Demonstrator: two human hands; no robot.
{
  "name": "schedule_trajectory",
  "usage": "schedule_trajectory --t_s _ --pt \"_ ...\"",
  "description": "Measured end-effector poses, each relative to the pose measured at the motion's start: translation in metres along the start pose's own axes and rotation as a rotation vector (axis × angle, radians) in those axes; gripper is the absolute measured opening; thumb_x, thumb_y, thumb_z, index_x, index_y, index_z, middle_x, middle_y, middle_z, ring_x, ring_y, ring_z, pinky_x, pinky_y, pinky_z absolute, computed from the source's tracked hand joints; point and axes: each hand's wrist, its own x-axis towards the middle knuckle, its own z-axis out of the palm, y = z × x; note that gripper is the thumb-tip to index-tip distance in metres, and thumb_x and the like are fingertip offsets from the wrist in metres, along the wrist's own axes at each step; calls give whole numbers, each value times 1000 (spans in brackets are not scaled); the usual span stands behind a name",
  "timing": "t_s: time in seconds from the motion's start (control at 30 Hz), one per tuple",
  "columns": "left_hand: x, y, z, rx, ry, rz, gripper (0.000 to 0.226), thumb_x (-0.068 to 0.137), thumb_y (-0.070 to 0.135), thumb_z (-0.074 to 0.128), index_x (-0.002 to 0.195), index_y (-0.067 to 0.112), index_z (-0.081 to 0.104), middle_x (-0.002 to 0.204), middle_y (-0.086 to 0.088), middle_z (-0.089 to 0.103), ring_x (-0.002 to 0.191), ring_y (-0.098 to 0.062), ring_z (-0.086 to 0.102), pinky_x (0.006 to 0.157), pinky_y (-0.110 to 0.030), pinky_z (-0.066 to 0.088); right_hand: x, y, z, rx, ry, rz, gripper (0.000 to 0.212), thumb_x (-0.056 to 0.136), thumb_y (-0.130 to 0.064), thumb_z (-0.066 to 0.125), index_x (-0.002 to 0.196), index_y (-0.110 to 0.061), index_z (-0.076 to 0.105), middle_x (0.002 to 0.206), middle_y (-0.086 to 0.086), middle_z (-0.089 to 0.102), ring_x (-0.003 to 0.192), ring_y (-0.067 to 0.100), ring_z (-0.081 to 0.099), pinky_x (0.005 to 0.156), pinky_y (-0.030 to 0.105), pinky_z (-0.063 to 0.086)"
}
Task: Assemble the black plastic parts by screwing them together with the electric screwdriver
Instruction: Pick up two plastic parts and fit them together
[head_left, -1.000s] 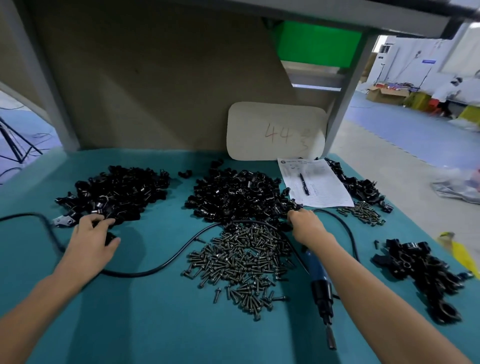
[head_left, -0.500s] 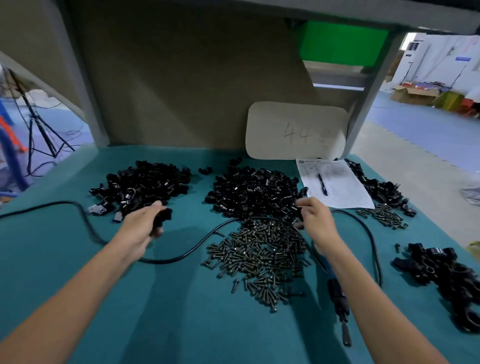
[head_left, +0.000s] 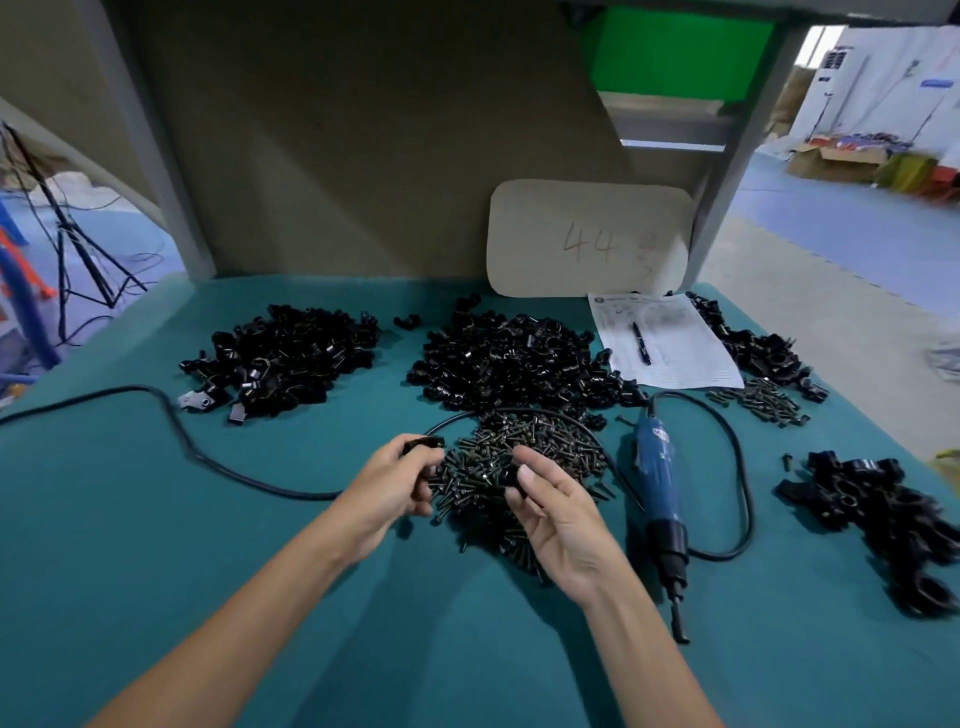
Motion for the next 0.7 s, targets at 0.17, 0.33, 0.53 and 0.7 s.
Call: schedule_trajectory --t_s 0.17,0.33,0.53,0.7 --pt "-4 -26 7 486 196 390 36 90 70 39 96 37 54 70 7 62 56 -7 53 60 -37 46 -5 8 -5 -12 -127 12 33 80 -21 82 112 -18 77 87 7 64 69 13 63 59 24 54" --pt "-7 -51 8 720 267 604 41 91 81 34 109 47 49 68 12 63 56 -9 58 51 -23 40 -4 5 -7 -51 -205 -6 44 70 -35 95 108 -21 77 63 -4 51 54 7 53 46 19 43" --pt "-6 -51 7 609 292 612 31 87 76 53 104 50 52 77 19 62 65 -2 58 56 -18 42 14 -6 0 -29 -242 4 41 90 2 62 129 -6 68 84 5 73 83 17 73 81 22 59" --pt "-7 -50 10 613 293 627 22 92 56 61 110 45 54 95 27 64 85 2 63 67 -12 45 8 -2 -6 -9 -229 9 35 89 -5 67 122 -12 75 105 12 74 84 15 73 74 20 59"
